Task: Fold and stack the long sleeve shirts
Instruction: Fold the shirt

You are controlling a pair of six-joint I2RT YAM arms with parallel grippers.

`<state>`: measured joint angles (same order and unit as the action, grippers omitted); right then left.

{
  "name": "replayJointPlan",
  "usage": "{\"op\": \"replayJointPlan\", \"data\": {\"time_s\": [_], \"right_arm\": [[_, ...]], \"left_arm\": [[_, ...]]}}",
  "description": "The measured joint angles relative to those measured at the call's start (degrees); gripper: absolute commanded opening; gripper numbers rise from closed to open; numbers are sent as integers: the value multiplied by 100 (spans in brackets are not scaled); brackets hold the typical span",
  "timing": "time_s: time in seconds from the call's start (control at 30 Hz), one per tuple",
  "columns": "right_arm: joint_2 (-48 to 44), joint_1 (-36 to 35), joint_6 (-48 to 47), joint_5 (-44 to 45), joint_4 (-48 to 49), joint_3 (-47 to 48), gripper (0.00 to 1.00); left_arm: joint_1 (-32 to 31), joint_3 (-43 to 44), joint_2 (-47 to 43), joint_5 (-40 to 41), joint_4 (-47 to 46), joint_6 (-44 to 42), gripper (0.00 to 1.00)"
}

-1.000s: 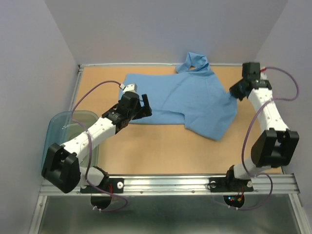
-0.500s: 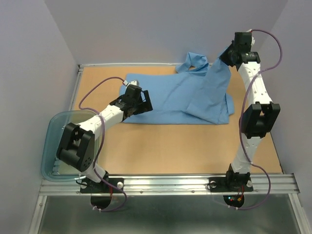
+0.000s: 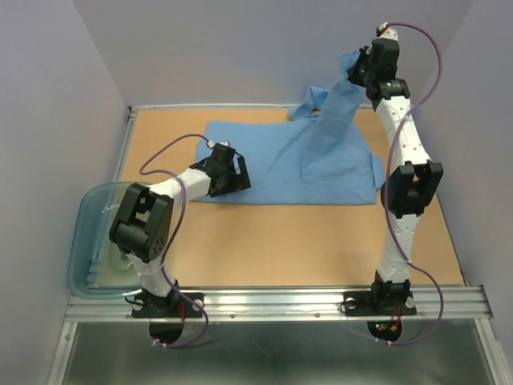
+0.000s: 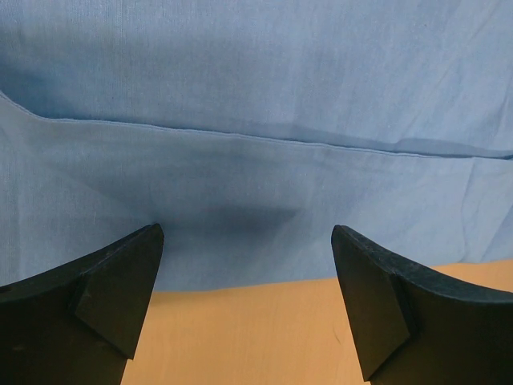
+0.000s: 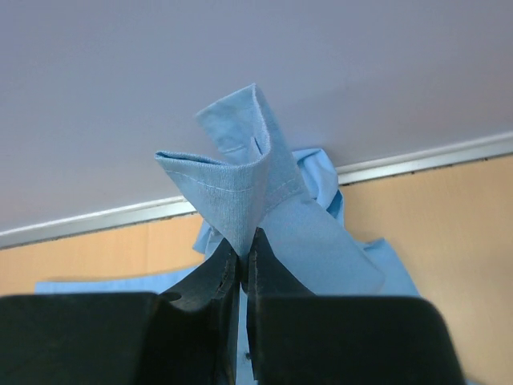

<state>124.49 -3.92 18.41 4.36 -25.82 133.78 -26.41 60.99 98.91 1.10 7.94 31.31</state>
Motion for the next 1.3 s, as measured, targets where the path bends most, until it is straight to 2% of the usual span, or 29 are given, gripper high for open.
{"op": "replayJointPlan", "data": {"time_s": [0.23, 0.5, 0.73, 0.9, 1.03, 1.07, 1.13, 1.17, 1.23, 1.27, 1.3], "right_arm": [[44, -374, -400, 411, 448, -160, 1], [-564, -1139, -234, 1663, 835, -1958, 1], [-1049, -1845, 125, 2780, 870, -3027, 2], [-1574, -2531, 789, 3469, 785, -3836, 10], [-1759, -3064, 1443, 3600, 680, -4227, 36], [-1775, -3209, 1539, 3580, 673, -4317, 51], [-1775, -3471, 1762, 3442, 621, -4505, 66], [-1775, -3567, 1832, 3331, 590, -4564, 79], [-1777, -3764, 1880, 3001, 525, -4671, 90], [-1779, -3823, 1884, 2894, 520, -4693, 99], [-1794, -3875, 1871, 2730, 522, -4734, 100]], "left_arm": [[140, 0, 17, -234, -116, 2, 98], [247, -63, 17, -424, -219, 48, 98], [323, -251, -219, -505, -249, 103, 98], [369, -380, -603, -542, -249, 160, 98], [402, -457, -935, -540, -258, 214, 98], [404, -479, -994, -540, -260, 221, 98], [404, -520, -1119, -542, -256, 249, 98], [404, -538, -1152, -540, -256, 262, 98], [404, -573, -1233, -540, -262, 284, 98], [404, -601, -1279, -542, -258, 304, 98], [404, -627, -1318, -540, -256, 310, 98]]}}
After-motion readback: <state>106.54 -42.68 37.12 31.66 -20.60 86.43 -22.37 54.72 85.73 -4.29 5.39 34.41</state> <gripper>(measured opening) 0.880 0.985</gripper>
